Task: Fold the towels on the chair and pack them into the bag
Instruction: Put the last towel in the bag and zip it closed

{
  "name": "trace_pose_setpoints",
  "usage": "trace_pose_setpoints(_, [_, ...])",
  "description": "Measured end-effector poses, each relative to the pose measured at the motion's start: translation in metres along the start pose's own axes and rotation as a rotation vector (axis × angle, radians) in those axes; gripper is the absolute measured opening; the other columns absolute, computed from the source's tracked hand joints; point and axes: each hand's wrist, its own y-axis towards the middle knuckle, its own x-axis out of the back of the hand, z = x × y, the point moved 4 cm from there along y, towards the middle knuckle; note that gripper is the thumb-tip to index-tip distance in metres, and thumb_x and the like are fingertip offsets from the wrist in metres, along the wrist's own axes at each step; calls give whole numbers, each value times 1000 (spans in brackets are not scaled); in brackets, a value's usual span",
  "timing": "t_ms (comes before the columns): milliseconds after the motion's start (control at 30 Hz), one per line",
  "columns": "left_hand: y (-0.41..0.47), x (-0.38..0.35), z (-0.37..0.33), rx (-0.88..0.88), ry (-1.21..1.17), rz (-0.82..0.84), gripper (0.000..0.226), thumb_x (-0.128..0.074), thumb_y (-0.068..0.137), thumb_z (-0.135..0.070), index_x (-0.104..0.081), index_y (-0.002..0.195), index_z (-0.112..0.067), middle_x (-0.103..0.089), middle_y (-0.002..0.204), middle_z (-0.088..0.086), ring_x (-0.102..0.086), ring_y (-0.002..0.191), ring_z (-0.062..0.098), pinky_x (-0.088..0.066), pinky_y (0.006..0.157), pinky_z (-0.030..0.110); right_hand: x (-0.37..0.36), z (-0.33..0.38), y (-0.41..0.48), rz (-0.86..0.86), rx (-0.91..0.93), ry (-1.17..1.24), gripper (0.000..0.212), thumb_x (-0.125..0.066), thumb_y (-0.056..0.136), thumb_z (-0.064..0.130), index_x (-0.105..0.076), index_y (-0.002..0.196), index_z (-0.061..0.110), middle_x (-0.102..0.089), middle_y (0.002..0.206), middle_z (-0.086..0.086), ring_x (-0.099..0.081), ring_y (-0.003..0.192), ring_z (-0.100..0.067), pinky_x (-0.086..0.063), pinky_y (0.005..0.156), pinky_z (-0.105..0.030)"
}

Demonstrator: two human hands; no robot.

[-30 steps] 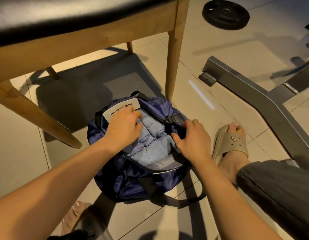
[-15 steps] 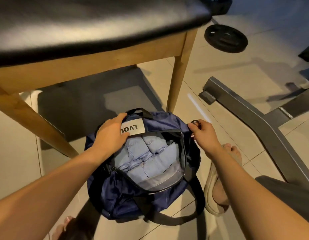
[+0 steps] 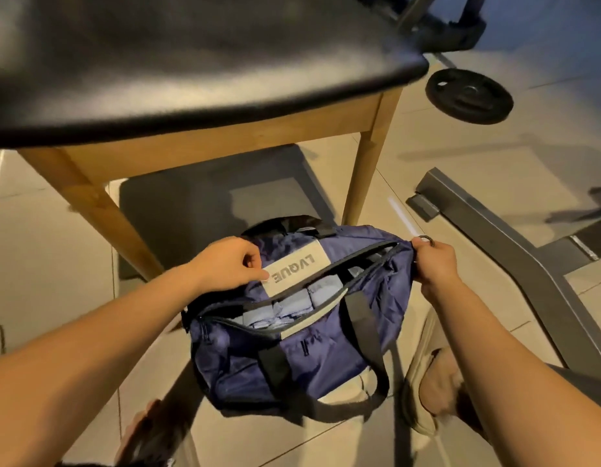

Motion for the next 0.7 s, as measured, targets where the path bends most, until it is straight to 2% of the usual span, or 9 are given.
trace_pose_setpoints(67, [-15, 1, 13, -19, 45, -147, 13, -71, 91, -39, -71, 95, -26, -65, 96, -10, -56, 100, 19, -47, 88, 39, 0, -4, 3, -42, -22, -6, 21, -58, 97, 19, -56, 79, 9, -55, 79, -13, -50, 71, -24, -39, 64, -38])
trace_pose_setpoints(133, [-31, 0, 29, 39, 32, -263, 21, -68, 94, -40, -66, 108, -25, -60, 106, -4, -54, 107, 23, -45, 94, 40, -1, -6, 3, -80, -29, -8, 26, -60, 96, 19, -54, 73, 10, -55, 81, -13, -50, 74, -25, -39, 66, -38])
trace_pose_setpoints(233, [-54, -11, 46, 259, -42, -126, 52, -73, 83, -62, -58, 112, -22, -56, 106, -3, -57, 100, 21, -48, 85, 37, -1, -6, 0, -119, -22, -23, 26, -61, 96, 20, -55, 73, 9, -59, 82, -12, -57, 78, -29, -45, 70, -41])
trace_pose_setpoints(300, [-66, -19, 48, 339, -53, 5, 56, -76, 75, -67, -60, 101, -21, -62, 99, -3, -61, 91, 20, -49, 76, 37, 0, -5, 0, -126, -20, -39, 24, -62, 94, 21, -58, 74, 9, -63, 84, -11, -62, 83, -32, -51, 74, -44])
trace_pose_setpoints(367, [-75, -22, 46, 375, -31, 29, 47, -80, 75, -60, -59, 91, -21, -63, 95, 1, -60, 85, 20, -50, 75, 37, 0, -4, 2, -111, -29, -64, 20, -64, 92, 22, -60, 77, 8, -66, 86, -12, -65, 86, -35, -55, 78, -45])
trace_pose_setpoints(500, [-91, -20, 38, 511, -74, -121, 35, -80, 82, -36, -54, 94, -15, -55, 106, 9, -57, 101, 29, -52, 84, 38, -10, 3, 2, -58, -73, -171, 21, -68, 85, 18, -62, 98, 3, -67, 99, -17, -66, 93, -40, -58, 87, -55])
trace_pose_setpoints(567, [-96, -22, 39, 556, -127, -138, 25, -76, 84, -27, -55, 92, -16, -54, 109, 11, -58, 102, 31, -53, 85, 36, -14, 15, -14, -47, -58, -245, 13, -62, 83, 9, -55, 92, 2, -58, 86, -15, -60, 84, -38, -54, 70, -45])
trace_pose_setpoints(633, [-101, -30, 45, 565, -191, -137, 16, -73, 84, -19, -58, 86, -16, -60, 105, 10, -60, 99, 28, -54, 86, 37, -19, 33, -39, -87, 56, -344, 11, -56, 81, 4, -46, 81, 8, -45, 78, -11, -48, 79, -33, -40, 58, -38])
trace_pose_setpoints(700, [-106, -36, 53, 576, -290, -187, 14, -75, 82, -11, -64, 76, -16, -68, 94, 9, -66, 89, 26, -58, 85, 42, -28, 51, -67, -168, 222, -456, 17, -58, 82, 7, -56, 99, 10, -56, 103, -14, -54, 97, -39, -49, 77, -45])
